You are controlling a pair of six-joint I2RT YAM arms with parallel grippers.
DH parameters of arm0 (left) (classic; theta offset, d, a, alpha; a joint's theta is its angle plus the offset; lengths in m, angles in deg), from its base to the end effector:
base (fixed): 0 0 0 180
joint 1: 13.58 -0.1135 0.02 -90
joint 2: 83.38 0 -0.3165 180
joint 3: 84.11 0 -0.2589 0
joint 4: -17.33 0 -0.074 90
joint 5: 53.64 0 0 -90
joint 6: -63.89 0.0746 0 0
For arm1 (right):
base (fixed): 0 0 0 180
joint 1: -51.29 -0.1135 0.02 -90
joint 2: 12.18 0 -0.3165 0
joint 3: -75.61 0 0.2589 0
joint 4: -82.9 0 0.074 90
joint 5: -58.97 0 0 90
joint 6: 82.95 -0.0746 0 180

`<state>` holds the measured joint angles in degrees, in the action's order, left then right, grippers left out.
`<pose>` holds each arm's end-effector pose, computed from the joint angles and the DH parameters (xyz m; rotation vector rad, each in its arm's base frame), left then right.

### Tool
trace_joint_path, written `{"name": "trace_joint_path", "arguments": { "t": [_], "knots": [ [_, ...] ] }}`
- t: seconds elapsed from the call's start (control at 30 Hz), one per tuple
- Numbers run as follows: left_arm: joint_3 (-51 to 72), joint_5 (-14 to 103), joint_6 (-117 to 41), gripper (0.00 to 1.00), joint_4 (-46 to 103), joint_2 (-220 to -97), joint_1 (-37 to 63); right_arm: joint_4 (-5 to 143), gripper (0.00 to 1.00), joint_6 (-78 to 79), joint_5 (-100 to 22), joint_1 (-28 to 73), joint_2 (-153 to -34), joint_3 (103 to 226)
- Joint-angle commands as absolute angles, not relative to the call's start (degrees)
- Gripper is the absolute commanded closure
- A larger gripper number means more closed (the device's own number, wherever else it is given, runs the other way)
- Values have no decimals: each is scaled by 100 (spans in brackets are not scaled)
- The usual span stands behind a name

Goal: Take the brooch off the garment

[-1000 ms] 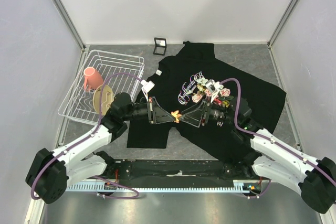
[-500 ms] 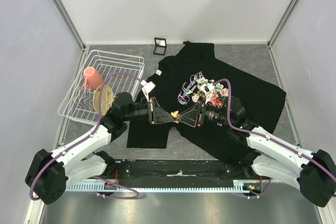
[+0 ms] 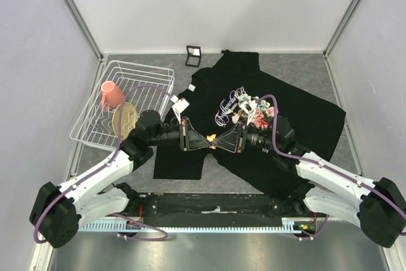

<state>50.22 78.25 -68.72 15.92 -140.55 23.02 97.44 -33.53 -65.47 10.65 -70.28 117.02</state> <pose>0.1547 -0.1769 0.3051 0.5121 1.9419 -1.5853 0.1517 0.1858 0.3028 -0.5293 1.7696 1.5261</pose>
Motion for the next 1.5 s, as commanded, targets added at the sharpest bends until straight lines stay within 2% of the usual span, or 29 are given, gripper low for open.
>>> {"name": "trace_joint_path", "arguments": {
  "t": [0.0, 0.23, 0.6, 0.8, 1.1, 1.23, 1.37, 1.47],
  "knots": [
    [4707, 7723, -6443, 98, 1500, -13919, 2474, 10017, 72, -3355, -6566, 1034, -7115, 11827],
    [4567, 7775, -6214, 98, 1640, -13972, 2544, 10166, 68, -3443, -6794, 1042, -7247, 11845],
    [4628, 8021, -5960, 98, 1421, -13884, 2544, 10281, 69, -3557, -6900, 1042, -7335, 11775],
    [4628, 8056, -5801, 98, 1342, -13813, 2544, 10676, 73, -3821, -7023, 1034, -7458, 11643],
    [4733, 8188, -5757, 98, 1105, -13708, 2553, 10720, 90, -3891, -7067, 1042, -7467, 11651],
    [4769, 8066, -5731, 98, 1174, -13541, 2553, 10659, 93, -3839, -7023, 1034, -7458, 11652],
    [4725, 7680, -5678, 98, 1578, -13392, 2553, 10247, 92, -3532, -6638, 1034, -7222, 11617],
    [4733, 7381, -5713, 98, 1798, -13286, 2553, 10158, 80, -3400, -6444, 1034, -7028, 11581]
  ]
}}
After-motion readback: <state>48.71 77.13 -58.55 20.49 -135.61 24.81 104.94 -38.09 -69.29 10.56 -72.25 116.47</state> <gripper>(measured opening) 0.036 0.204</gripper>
